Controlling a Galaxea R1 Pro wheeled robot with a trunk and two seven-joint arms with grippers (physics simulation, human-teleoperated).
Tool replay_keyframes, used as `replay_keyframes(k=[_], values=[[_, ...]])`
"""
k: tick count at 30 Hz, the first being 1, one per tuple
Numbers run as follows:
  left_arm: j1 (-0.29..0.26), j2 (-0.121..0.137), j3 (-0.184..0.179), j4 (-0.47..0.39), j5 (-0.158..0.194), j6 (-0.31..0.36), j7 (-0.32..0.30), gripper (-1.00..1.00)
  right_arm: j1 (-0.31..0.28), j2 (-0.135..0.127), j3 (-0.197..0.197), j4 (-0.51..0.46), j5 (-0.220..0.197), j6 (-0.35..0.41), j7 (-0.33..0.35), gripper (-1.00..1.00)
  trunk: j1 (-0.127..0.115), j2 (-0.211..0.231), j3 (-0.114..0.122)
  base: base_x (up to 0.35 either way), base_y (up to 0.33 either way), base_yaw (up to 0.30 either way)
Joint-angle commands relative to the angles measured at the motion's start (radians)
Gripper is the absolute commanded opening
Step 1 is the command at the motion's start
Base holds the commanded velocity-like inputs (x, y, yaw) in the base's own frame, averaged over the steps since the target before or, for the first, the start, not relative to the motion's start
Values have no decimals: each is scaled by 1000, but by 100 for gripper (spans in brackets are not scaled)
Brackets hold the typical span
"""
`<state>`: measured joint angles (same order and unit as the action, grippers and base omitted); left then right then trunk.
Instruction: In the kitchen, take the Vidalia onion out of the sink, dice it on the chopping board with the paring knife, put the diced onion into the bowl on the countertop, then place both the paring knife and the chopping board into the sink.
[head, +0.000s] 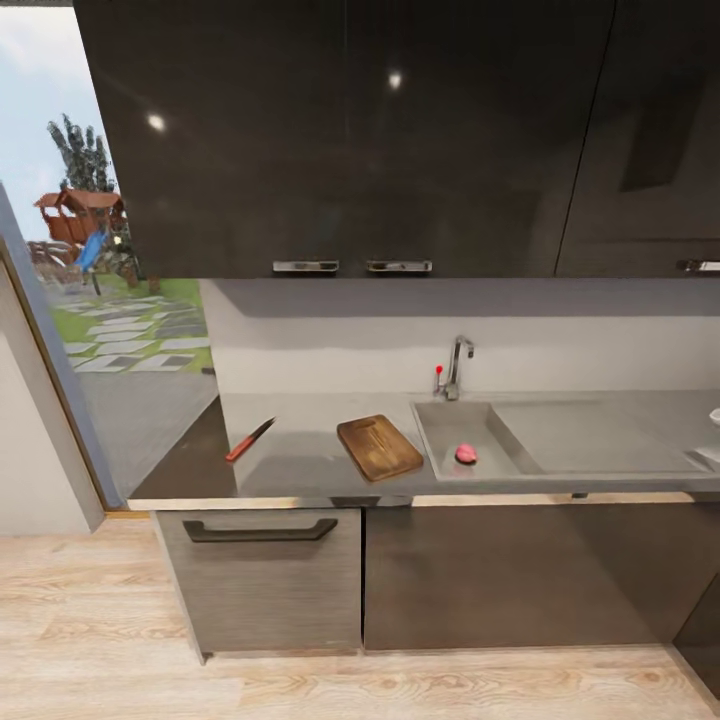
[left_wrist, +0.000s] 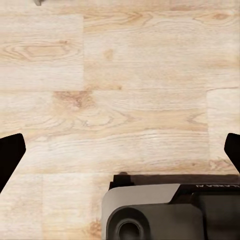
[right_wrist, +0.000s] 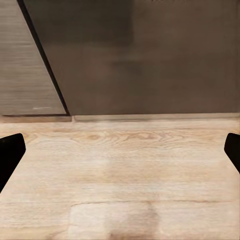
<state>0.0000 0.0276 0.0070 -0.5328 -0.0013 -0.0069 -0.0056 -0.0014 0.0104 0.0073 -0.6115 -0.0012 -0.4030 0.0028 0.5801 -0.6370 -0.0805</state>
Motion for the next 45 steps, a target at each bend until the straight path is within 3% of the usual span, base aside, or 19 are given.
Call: replay_keyframes(k=[1, 34, 45], values=[[0, 0, 1, -1, 0, -1, -1, 100, 0, 0, 0, -1, 0, -2, 0, 100, -4, 6, 2, 0, 0, 0], [0, 0, 1, -3, 0, -1, -1, 100, 0, 0, 0, -1, 0, -2, 0, 100, -130, 237, 105, 0, 0, 0], [0, 0, 1, -3, 0, -1, -1, 100, 0, 0, 0, -1, 0, -2, 0, 100, -130, 237, 105, 0, 0, 0]])
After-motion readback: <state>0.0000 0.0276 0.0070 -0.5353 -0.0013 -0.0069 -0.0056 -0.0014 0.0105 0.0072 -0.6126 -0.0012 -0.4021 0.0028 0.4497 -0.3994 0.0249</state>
